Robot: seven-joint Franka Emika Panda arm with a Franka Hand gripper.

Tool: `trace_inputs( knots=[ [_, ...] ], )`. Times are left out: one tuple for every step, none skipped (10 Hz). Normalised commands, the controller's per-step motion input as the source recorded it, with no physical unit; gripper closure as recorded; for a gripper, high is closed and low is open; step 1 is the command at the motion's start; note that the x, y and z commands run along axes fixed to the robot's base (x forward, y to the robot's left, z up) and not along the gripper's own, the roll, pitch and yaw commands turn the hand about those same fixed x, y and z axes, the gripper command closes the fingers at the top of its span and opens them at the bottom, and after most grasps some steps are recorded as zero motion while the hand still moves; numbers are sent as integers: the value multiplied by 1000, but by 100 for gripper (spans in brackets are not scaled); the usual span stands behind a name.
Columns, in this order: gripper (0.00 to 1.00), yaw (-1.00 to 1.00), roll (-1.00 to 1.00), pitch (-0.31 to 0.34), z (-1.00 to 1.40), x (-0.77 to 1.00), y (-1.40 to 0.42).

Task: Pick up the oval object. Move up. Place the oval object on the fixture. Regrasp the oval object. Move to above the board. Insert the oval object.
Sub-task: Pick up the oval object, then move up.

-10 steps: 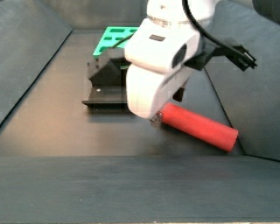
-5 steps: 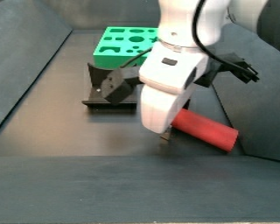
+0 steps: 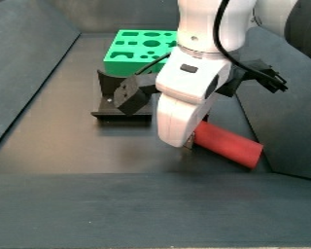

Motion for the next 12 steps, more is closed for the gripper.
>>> trace_inputs(
  knots=[
    [100,0,0,0,0,0,0],
    [100,0,0,0,0,0,0],
    [100,0,0,0,0,0,0],
    [100,0,0,0,0,0,0],
    [100,0,0,0,0,0,0],
    [100,0,0,0,0,0,0],
    [100,0,0,0,0,0,0],
    [100,0,0,0,0,0,0],
    [100,0,0,0,833,0,0],
    [100,41,-20,2,820,0,-46],
    [100,52,-25,6,690,-24,-43],
    [100,53,-26,2,601,-25,-37]
  ],
)
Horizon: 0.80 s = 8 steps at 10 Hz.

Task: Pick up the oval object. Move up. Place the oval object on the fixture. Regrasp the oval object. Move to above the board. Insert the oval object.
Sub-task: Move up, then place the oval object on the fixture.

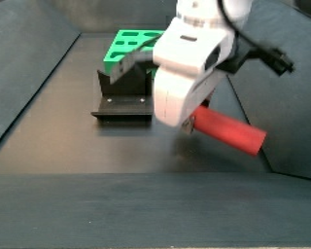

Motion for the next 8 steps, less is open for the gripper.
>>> trace_inputs(
  knots=[
    [100,44,-34,9,352,-16,-25],
    [100,42,-38,13,243,-15,-23],
    [100,0,0,0,1000,0,0],
    [100,-2,-2,6,1000,0,3],
    [100,-2,-12,19,1000,-10,-2],
    [100,-1,-15,18,1000,-11,-4],
    [100,1,-24,17,1000,-14,-8],
    [100,2,-28,17,1000,-15,-9]
  ],
)
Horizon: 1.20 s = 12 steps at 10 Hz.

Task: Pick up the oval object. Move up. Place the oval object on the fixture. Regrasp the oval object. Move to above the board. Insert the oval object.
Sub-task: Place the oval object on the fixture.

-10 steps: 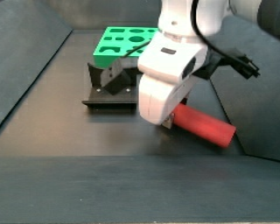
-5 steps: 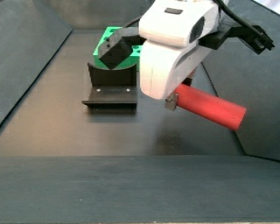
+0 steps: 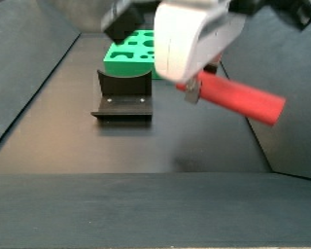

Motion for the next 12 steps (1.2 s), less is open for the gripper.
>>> trace_inputs(
  knots=[
    [100,4,-40,19,996,-15,-14],
    [100,6,-49,25,827,-13,-14],
    [100,8,-58,29,659,-6,-12],
    [100,10,-70,38,436,5,-8],
    [100,11,-80,47,267,9,-7],
    [100,-1000,3,-74,-214,1000,-623],
    [100,-1000,2,-73,-233,1000,-614],
    [100,-1000,4,-75,-204,1000,-503],
    [100,-1000,5,-68,-182,1000,-449],
    [100,-1000,10,-66,-167,1000,-394],
    [100,-1000,14,-65,-161,1000,-362],
    [100,-1000,23,-60,-141,1000,-295]
  ],
)
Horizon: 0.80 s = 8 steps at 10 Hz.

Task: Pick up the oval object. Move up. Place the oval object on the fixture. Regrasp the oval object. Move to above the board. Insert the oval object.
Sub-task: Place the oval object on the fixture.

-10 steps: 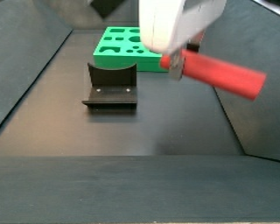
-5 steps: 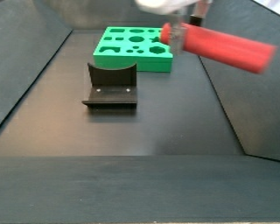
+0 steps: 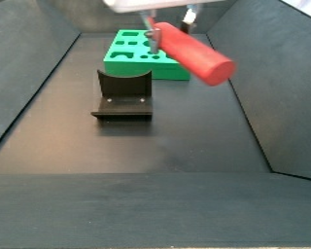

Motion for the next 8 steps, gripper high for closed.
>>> trace_inputs(
  knots=[
    [100,-1000,36,-59,-129,1000,-247],
    [100,-1000,49,-59,-120,1000,-203],
    [100,-1000,65,-55,-108,1000,-156],
    [100,-1000,86,-48,-85,923,-111],
    [100,-1000,112,-42,-63,805,-68],
    [100,-1000,162,-30,-49,649,-30],
    [100,-686,176,-4,-38,499,-8],
    [100,-528,175,10,-33,426,-6]
  ],
)
